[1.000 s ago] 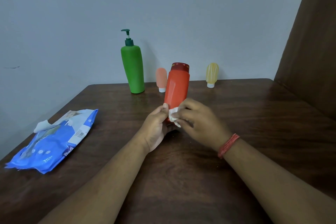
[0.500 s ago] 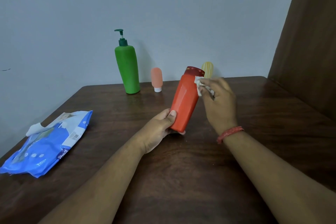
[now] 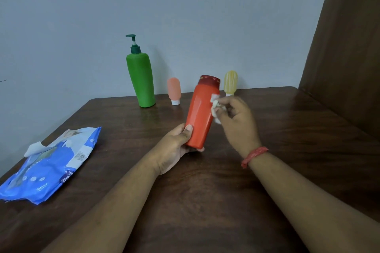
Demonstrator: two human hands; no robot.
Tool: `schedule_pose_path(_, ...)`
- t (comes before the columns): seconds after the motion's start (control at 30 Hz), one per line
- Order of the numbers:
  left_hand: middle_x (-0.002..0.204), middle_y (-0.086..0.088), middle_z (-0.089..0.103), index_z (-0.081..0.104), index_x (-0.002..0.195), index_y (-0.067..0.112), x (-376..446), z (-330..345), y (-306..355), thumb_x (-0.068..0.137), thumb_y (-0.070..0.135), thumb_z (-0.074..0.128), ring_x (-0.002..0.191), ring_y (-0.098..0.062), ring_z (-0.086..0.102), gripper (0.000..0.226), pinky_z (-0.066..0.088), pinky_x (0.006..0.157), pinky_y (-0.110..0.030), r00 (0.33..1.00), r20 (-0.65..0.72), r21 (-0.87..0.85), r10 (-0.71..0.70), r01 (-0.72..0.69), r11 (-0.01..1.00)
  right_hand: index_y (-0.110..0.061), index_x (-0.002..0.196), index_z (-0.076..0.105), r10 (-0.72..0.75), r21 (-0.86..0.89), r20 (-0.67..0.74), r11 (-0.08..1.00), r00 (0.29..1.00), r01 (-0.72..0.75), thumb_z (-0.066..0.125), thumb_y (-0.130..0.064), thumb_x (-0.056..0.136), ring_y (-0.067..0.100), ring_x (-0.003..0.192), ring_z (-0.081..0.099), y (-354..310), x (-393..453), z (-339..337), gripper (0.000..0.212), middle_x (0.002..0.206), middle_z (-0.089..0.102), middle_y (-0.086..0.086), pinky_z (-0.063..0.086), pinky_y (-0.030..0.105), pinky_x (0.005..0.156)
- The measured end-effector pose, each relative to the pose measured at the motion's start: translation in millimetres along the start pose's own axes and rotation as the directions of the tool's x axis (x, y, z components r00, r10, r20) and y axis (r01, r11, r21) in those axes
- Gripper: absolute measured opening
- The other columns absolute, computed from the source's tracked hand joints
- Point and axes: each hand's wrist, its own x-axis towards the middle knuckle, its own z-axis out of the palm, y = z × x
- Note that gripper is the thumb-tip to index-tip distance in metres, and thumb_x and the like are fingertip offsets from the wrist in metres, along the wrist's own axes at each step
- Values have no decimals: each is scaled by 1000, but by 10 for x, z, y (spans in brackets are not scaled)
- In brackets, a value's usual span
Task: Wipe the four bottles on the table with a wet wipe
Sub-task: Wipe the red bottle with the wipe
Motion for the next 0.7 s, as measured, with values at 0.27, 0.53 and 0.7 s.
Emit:
schedule_pose_path(0.27,123,-15,61,45,140,10,-9,-2,-4,91,45,49,98,-22,64,61,57,91,-40,998,-30,-38,47,-48,998,-17,97,70,-64,-176,158,980,985,92,67,-10,91,6,92,61,25,-129,131,10,100,63,-7,52,25,79)
schedule_pose_path(0.53,111,-12,62,43,141,7,1,-54,-23,87,13,71,89,-20,67,61,57,83,-34,999,29,-21,45,-44,999,-15,103,75,-124,-209,237,962,963,176,70,-12,91,2,95,58,-13,-157,135,13,101,58,-8,45,11,80)
schedule_pose_path(0.7,102,-12,62,44,134,5,12,-50,-58,95,-4,60,87,-21,63,43,55,76,-31,998,25,97,61,-64,993,-14,102,78,-409,-278,524,747,747,604,70,-4,87,16,96,57,-43,-128,100,20,99,61,-1,50,29,81)
